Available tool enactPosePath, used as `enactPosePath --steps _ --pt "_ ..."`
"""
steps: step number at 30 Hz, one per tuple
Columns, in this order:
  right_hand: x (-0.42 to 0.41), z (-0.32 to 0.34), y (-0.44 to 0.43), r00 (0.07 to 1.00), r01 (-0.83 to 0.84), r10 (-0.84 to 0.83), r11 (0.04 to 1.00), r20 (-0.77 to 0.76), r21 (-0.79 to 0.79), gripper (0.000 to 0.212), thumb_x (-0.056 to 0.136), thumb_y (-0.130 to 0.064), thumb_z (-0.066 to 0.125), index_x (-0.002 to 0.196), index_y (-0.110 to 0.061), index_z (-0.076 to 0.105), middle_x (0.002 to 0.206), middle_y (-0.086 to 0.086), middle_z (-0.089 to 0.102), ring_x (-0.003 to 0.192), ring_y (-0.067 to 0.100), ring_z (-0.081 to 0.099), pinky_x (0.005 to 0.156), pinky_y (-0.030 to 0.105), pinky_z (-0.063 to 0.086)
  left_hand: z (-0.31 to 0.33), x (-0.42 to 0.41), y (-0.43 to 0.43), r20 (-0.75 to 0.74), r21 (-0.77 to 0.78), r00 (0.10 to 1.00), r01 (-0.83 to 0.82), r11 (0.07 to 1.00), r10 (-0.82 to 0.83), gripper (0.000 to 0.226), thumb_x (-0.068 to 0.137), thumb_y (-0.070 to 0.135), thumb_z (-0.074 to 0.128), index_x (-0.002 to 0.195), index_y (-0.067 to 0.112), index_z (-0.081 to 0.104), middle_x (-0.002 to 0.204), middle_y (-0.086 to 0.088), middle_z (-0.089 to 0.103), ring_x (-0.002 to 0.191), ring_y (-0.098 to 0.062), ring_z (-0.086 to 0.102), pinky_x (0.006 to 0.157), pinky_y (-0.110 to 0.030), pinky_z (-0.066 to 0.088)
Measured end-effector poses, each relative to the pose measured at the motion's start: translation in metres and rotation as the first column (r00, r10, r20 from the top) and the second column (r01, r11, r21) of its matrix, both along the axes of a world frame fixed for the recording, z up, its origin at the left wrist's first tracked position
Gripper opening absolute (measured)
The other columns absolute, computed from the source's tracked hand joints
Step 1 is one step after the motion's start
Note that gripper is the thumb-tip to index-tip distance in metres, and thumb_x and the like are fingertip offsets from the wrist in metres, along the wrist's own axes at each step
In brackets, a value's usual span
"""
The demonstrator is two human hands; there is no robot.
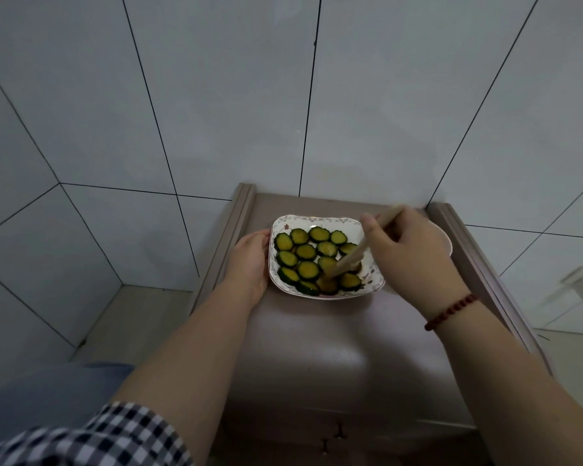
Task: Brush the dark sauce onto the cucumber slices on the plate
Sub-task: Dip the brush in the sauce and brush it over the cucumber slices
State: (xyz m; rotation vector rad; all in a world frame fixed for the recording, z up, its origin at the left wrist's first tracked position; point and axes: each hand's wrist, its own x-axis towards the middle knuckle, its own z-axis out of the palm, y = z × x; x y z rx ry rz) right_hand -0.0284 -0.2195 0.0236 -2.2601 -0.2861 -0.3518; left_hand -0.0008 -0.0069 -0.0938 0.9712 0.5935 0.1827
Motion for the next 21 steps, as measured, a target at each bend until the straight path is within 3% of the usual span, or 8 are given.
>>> enactPosePath --steps 2,4,6,9,12,14,16,21 --pt "-0.003 0.0 0.003 0.997 -0.014 0.004 0.99 0.072 0.139 0.025 0.095 -0.039 0.057 0.079 -0.019 0.055 0.055 -0.021 0.064 0.059 -0.023 0.053 0.046 0.006 0.039 0.002 -0.003 -0.001 0.002 -0.008 1.0 -0.01 1.0 0.01 0.038 0.108 0.001 0.055 0.138 -0.01 0.075 0.135 -0.032 0.079 0.127 -0.045 0.077 0.108 -0.053 0.065" --pt "-0.003 -0.004 0.007 0.993 -0.016 -0.004 0.986 0.115 0.167 0.018 0.096 -0.037 0.057 0.082 -0.025 0.055 0.062 -0.035 0.062 0.065 -0.019 0.056 0.051 0.006 0.039 0.003 -0.004 0.0 0.012 -0.003 1.0 -0.007 1.0 0.007 0.031 0.107 0.001 0.055 0.123 -0.007 0.08 0.118 -0.027 0.082 0.108 -0.038 0.08 0.086 -0.041 0.071" --pt "-0.001 -0.011 0.014 0.998 -0.03 0.025 0.996 0.059 0.078 0.014 0.095 -0.039 0.057 0.088 -0.027 0.058 0.064 -0.019 0.062 0.066 -0.008 0.057 0.055 0.012 0.039 0.005 -0.005 0.001 0.017 -0.003 1.0 0.007 1.0 -0.007 0.029 0.108 0.0 0.053 0.114 -0.004 0.081 0.107 -0.023 0.082 0.096 -0.034 0.079 0.069 -0.032 0.071" --pt "0.003 -0.022 0.017 1.0 -0.013 0.013 0.999 0.012 0.053 0.019 0.094 -0.041 0.058 0.091 -0.023 0.062 0.07 -0.02 0.058 0.067 -0.008 0.057 0.057 0.009 0.04 0.007 -0.007 -0.001 0.026 -0.017 1.0 0.016 1.0 -0.015 0.035 0.108 0.0 0.052 0.13 -0.009 0.077 0.121 -0.028 0.08 0.104 -0.036 0.079 0.08 -0.037 0.069" --pt "0.004 -0.027 0.019 0.996 0.025 -0.039 0.985 0.079 0.169 0.011 0.092 -0.041 0.061 0.086 -0.032 0.059 0.073 -0.019 0.061 0.069 -0.006 0.06 0.06 0.01 0.044 0.008 -0.007 -0.001 0.034 -0.018 0.999 0.016 1.0 -0.016 0.029 0.108 0.0 0.052 0.118 -0.005 0.08 0.114 -0.026 0.08 0.099 -0.036 0.078 0.076 -0.035 0.07" --pt "0.007 -0.031 0.022 0.999 0.025 -0.033 0.98 0.038 0.197 0.008 0.091 -0.038 0.064 0.088 -0.032 0.06 0.077 -0.018 0.061 0.07 -0.009 0.058 0.058 0.002 0.041 0.008 -0.007 -0.001 0.035 -0.018 0.999 0.018 1.0 -0.018 0.032 0.108 -0.001 0.052 0.124 -0.008 0.079 0.12 -0.027 0.079 0.108 -0.037 0.077 0.085 -0.039 0.069" --pt "0.011 -0.038 0.024 0.998 0.045 -0.038 0.976 -0.041 0.214 0.011 0.091 -0.035 0.066 0.092 -0.025 0.064 0.079 -0.019 0.061 0.072 -0.01 0.056 0.059 -0.002 0.038 0.008 -0.007 -0.002 0.037 -0.013 0.999 0.022 1.0 -0.021 0.031 0.108 -0.001 0.053 0.121 -0.007 0.08 0.12 -0.028 0.079 0.104 -0.037 0.077 0.08 -0.036 0.07" --pt "0.012 -0.043 0.026 0.995 0.095 -0.083 0.943 -0.05 0.319 0.016 0.09 -0.039 0.066 0.087 -0.023 0.066 0.079 -0.018 0.064 0.073 -0.01 0.057 0.062 -0.001 0.039 0.007 -0.007 -0.002 0.025 -0.001 0.999 0.031 1.0 -0.031 0.037 0.108 0.001 0.053 0.134 -0.015 0.074 0.138 -0.036 0.074 0.121 -0.045 0.074 0.095 -0.045 0.067"
